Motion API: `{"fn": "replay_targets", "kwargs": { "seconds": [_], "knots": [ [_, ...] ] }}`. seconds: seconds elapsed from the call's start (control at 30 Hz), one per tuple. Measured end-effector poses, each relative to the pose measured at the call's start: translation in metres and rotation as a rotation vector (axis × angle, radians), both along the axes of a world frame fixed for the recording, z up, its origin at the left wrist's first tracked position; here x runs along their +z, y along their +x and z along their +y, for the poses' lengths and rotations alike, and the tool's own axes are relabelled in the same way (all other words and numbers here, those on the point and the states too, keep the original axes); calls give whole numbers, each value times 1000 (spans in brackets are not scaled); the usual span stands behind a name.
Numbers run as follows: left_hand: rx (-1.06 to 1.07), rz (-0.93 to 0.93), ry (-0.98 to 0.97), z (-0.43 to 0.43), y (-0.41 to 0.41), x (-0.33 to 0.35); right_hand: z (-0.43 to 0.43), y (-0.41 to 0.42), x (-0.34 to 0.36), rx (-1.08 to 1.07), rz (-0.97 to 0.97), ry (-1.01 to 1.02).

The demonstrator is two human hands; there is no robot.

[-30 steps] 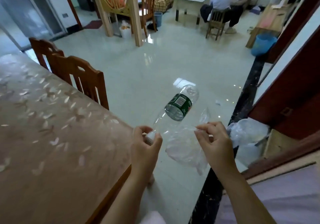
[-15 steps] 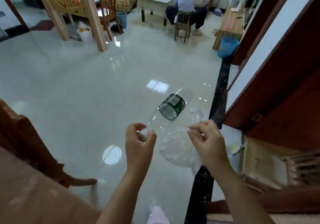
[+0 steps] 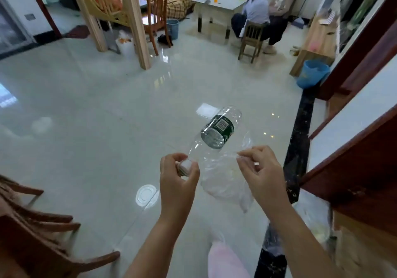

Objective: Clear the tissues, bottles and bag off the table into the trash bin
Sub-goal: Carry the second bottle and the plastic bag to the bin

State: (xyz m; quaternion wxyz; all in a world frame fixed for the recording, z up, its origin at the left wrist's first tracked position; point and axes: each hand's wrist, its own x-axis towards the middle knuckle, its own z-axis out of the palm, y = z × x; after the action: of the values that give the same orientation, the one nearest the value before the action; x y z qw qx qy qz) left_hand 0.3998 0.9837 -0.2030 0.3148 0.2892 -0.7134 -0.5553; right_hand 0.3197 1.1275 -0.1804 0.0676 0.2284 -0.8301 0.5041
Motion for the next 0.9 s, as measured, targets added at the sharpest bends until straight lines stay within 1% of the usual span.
{"fn": "replay_targets", "kwargs": {
  "seconds": [0.2, 0.43, 0.57, 0.73, 0.9],
  "knots": [
    [148, 41, -30, -67, -86, -1, -79, -102, -7, 119, 4, 22],
    [336, 69, -98, -157, -169, 25, -185, -209, 18, 308, 18, -26],
    [482, 57, -105, -205, -178, 26, -254, -241, 19, 421, 19, -14],
    [668, 32, -79, -274, -174, 13, -343, -256, 6, 560, -23, 2],
    [766, 43, -92, -363, -174, 3, -446, -260, -4, 646, -41, 19]
  ]
}}
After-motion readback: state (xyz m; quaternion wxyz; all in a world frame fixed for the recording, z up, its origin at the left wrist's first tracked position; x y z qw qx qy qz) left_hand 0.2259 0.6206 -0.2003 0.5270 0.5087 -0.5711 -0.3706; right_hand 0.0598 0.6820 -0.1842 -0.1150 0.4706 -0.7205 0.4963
